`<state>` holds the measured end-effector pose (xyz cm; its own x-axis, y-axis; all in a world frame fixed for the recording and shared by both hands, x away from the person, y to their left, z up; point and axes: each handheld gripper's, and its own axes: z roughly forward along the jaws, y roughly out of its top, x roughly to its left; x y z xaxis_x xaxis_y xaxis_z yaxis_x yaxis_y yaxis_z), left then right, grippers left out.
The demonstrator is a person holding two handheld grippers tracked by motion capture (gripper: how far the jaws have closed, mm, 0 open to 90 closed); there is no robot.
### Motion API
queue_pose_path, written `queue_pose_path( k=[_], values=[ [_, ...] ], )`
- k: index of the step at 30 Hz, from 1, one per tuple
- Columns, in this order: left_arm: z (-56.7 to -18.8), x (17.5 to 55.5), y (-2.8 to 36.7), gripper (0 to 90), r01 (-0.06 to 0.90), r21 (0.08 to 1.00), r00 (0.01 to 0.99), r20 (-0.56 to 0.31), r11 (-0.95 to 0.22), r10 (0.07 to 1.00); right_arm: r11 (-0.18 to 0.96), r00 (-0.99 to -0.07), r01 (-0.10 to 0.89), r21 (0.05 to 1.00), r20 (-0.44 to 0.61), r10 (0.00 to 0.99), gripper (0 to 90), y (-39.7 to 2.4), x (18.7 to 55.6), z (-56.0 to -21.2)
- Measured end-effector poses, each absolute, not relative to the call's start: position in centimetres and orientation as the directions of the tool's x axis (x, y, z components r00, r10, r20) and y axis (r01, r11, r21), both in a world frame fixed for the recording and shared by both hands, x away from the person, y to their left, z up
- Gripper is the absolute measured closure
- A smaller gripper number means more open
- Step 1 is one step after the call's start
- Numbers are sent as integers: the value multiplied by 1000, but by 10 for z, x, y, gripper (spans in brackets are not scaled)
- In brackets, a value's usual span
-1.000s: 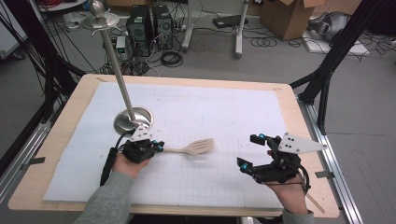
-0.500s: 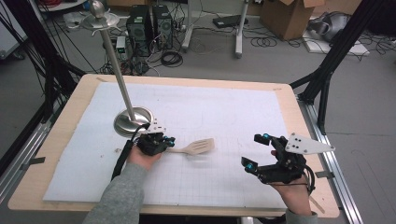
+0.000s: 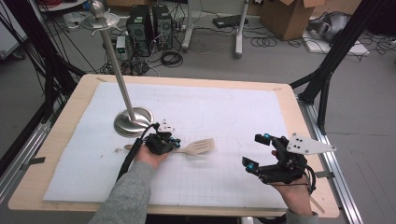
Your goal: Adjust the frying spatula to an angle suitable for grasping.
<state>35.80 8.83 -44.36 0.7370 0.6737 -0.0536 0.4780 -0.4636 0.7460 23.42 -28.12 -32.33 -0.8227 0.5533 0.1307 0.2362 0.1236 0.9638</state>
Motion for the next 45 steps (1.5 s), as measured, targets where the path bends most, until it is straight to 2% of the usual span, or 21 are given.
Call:
queue_pose_path(
  k=[16,35,45],
  values=[
    [-441,351,86,900,461,733,780,-67,-500,622,139,-825,235,962,122,552,100,-278,235,-324],
    [-445,341,82,900,466,746,791,-110,-476,602,148,-828,235,961,118,548,100,-274,235,-325],
    [-445,332,79,900,439,744,820,-101,-504,564,157,-829,235,959,113,547,100,-273,235,-325]
  ],
)
